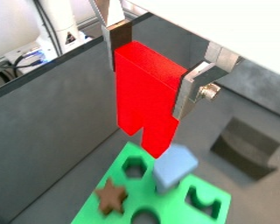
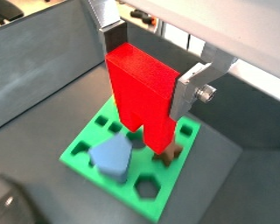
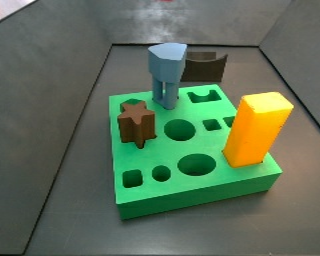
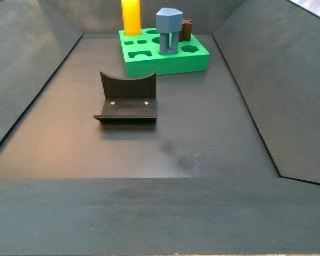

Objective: Pick up the double-square object. Move up. Move to above the board. Insert the double-square object.
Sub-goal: Move to above the board, then insert the double-square object.

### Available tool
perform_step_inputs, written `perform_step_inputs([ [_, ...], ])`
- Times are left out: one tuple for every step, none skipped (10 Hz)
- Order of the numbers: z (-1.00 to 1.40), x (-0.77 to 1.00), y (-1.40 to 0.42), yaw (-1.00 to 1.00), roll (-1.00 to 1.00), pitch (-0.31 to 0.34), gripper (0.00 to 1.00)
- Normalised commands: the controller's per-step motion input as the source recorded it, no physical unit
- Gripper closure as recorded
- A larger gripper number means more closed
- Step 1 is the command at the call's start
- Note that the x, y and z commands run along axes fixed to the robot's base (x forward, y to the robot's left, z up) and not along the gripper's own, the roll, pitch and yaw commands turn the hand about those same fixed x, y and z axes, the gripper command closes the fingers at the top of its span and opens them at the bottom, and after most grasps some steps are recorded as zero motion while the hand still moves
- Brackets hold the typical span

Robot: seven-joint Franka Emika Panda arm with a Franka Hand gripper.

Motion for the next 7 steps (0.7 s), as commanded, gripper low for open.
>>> perform_step_inputs([
  [0.05, 0.25, -0.36, 0.01, 0.04, 0.136, 1.00],
  [0.00, -0.08, 0.00, -0.03, 0.00, 0.000, 1.00],
  [0.00, 0.00, 0.00, 0.00, 0.00, 0.000, 1.00],
  [-0.03, 0.00, 0.00, 0.04, -0.04, -0.099, 1.00],
  [-0.45, 0.45, -0.13, 0.23, 0.03, -0.107, 1.00],
  [-0.47, 0.66, -0.03, 0.29, -0.01, -0.119, 1.00],
  [-0.44, 0.76, -0.04, 0.28, -0.05, -0.084, 1.00],
])
